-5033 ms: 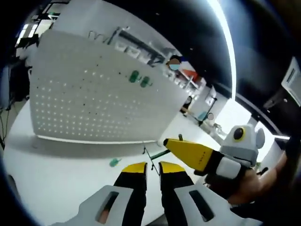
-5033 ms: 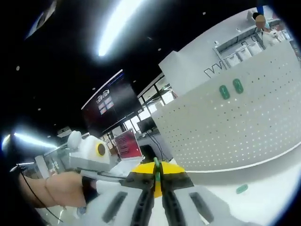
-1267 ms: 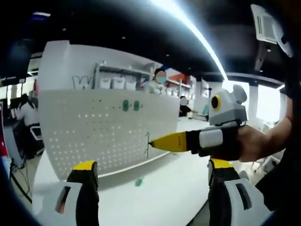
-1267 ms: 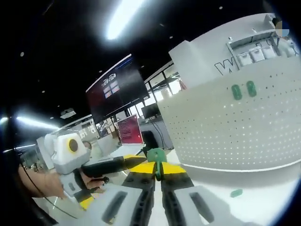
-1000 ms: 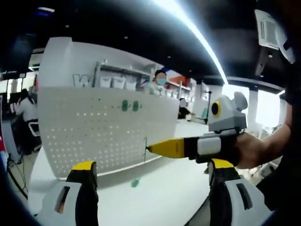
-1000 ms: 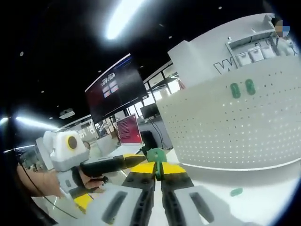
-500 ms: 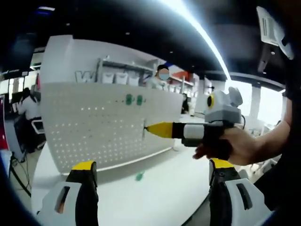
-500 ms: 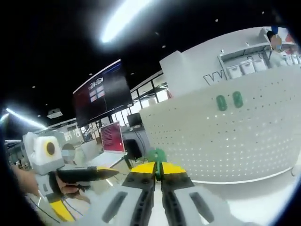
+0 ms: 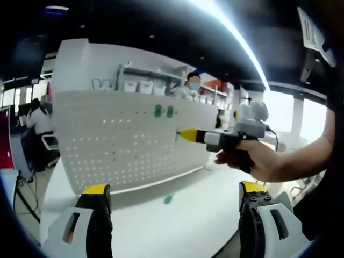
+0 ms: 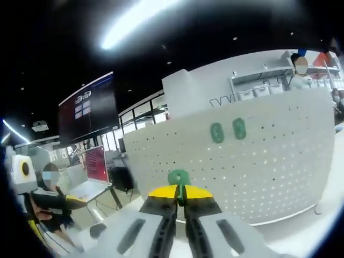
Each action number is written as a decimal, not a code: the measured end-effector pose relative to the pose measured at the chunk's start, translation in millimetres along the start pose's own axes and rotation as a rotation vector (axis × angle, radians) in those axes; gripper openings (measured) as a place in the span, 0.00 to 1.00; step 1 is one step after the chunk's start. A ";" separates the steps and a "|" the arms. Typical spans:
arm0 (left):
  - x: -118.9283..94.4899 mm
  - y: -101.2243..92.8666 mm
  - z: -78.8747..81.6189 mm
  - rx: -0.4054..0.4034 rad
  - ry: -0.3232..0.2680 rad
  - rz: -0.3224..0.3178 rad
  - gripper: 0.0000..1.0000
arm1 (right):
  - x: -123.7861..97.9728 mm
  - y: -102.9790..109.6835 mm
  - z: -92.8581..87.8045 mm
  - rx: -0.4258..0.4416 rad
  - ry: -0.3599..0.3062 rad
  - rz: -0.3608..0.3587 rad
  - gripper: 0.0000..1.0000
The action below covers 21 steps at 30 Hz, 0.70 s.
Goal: Insert the hook assembly into the mounting plate slot until the hook locks in place.
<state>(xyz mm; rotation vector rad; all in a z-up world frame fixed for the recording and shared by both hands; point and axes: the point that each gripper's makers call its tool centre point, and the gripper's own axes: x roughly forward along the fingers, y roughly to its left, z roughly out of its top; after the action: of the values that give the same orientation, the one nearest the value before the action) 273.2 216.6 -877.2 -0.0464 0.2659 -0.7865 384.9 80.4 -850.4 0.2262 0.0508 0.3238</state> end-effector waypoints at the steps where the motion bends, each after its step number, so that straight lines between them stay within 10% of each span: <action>1: 0.0 0.8 -0.3 -0.002 0.000 0.002 1.00 | 2.4 -3.5 1.7 -0.001 -0.004 -0.005 0.01; 21: 5.2 10.9 -9.1 -0.020 0.029 0.017 0.99 | 27.9 -71.5 28.4 -0.046 -0.062 -0.131 0.01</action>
<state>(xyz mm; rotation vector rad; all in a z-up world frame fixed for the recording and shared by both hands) 282.0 221.2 -888.7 -0.0510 0.3017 -0.7680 435.9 17.3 -839.5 0.1857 -0.0029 0.1871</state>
